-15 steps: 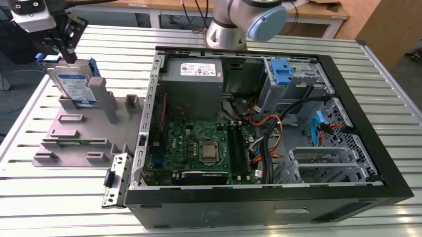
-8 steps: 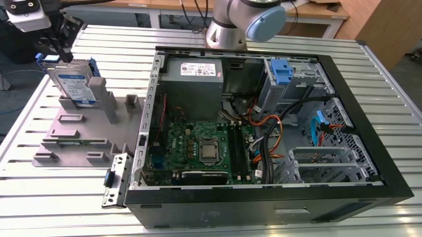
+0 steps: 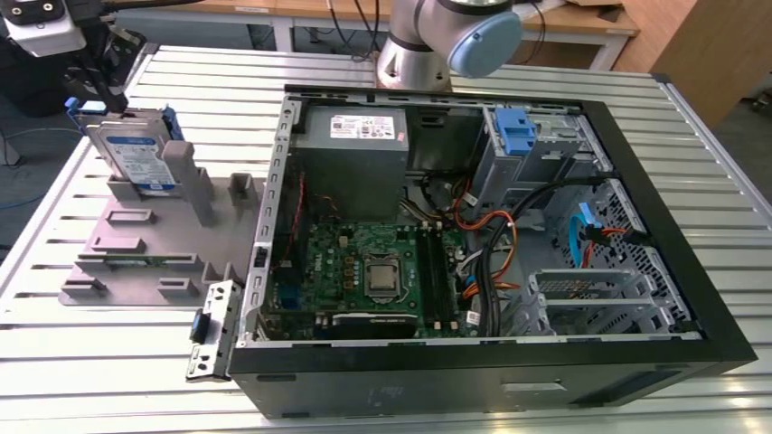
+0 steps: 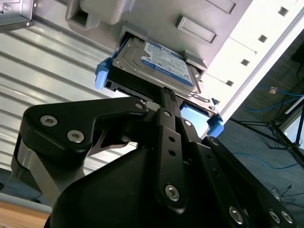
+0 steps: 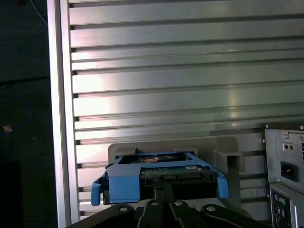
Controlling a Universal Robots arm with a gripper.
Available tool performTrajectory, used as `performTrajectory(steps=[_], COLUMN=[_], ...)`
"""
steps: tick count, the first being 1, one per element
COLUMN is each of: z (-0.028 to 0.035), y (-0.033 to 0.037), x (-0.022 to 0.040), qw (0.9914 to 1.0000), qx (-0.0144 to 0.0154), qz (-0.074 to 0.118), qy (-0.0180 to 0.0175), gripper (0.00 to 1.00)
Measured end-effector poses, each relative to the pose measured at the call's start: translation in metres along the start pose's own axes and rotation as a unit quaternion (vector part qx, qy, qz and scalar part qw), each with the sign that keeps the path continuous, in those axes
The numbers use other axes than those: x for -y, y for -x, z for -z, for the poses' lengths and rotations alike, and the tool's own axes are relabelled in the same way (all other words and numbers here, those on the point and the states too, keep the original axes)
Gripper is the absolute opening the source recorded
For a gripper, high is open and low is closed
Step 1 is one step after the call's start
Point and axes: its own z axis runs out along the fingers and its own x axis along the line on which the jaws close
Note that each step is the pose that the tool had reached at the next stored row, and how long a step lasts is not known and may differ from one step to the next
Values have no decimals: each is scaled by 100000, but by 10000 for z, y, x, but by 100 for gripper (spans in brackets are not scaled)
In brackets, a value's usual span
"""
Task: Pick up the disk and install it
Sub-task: 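Reach for the disk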
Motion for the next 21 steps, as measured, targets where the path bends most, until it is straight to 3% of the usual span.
performTrajectory(steps=[13,16,21], z=[24,23,23], y=[0,-1,0], x=[-1,-2,-1], qw=[100000,99998,99998], qx=[-19,-575,-599], qz=[-1,-28,-27], qy=[-3,-52,-55], gripper=[11,11,11])
